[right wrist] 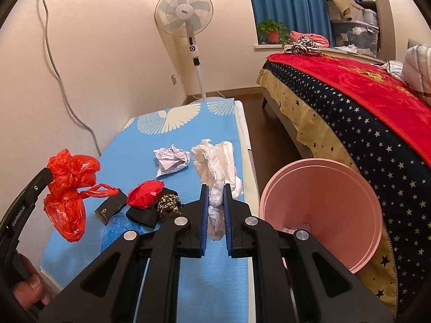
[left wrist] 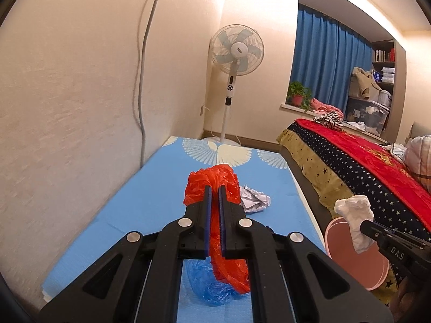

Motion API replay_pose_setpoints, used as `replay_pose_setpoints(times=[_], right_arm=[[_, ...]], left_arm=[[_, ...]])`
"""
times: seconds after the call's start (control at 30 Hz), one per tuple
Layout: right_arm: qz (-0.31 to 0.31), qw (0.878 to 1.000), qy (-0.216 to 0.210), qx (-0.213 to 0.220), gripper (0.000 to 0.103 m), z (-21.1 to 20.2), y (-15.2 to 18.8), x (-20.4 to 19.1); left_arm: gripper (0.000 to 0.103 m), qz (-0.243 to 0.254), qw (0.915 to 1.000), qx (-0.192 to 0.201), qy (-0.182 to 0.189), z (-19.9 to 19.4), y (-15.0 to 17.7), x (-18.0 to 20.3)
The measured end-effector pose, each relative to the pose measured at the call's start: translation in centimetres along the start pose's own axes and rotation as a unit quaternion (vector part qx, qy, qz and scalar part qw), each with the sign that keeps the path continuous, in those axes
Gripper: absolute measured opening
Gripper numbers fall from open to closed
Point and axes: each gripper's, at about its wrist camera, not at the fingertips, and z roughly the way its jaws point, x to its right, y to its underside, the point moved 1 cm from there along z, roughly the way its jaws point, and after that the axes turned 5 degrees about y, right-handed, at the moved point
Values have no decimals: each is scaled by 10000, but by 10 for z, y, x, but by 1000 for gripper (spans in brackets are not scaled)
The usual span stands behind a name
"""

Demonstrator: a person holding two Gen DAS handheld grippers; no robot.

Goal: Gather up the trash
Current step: 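Carry the white tissue and red plastic bag over the pink bin with both grippers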

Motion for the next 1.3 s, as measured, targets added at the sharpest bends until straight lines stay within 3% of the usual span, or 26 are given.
replay_pose_setpoints(times=[0.57,1.3], right_arm=[[156,9997,84,155,11,-11,-4,17],[423,9985,253,252,11,-9,-11,45]], left_arm=[[5,251,9985,129,464,-15,-2,19],[3,500,9959,125,739,-6,0,41]])
